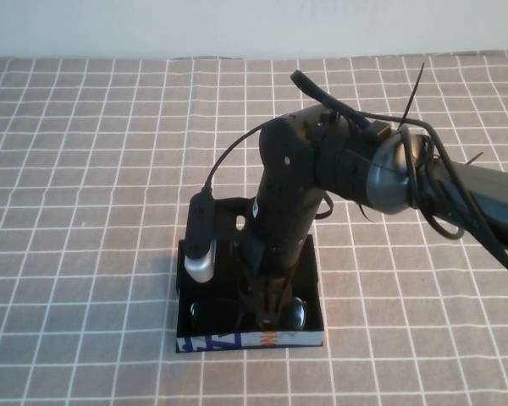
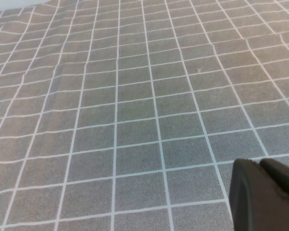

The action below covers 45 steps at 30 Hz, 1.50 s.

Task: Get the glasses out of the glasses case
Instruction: Pick up the glasses from the glasses case

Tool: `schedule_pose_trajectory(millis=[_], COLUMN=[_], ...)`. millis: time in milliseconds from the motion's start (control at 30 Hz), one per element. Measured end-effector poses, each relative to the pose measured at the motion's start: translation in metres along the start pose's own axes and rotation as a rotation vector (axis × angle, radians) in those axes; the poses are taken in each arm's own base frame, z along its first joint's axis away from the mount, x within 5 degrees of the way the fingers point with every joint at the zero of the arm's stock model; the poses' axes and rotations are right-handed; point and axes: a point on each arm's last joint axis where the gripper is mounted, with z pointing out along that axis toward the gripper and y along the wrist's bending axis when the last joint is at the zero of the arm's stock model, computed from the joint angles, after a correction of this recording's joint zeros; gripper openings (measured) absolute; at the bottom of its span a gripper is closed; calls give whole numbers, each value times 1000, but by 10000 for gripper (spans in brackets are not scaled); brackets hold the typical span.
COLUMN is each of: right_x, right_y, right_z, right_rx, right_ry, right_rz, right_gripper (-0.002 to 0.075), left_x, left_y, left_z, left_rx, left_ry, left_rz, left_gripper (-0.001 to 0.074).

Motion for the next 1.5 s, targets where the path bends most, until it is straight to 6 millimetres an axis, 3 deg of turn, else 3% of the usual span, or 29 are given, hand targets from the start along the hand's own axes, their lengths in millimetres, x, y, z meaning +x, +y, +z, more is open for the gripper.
schedule_pose_trajectory(millis=[833,1100,1500], right_x=[-6,-3,-4], right_y=[5,2,0], right_z=[1,16,16], right_rx=[-35,-45,-23], right_ry=[-37,-1,0], right_rz=[5,2,-5], right_gripper=[329,329,329], left_x=[0,0,0], left_y=[0,0,0], left_z=[0,0,0], left_rx=[0,0,0], left_ry=[0,0,0], left_rz=[0,0,0], left_gripper=[-4,-4,-5])
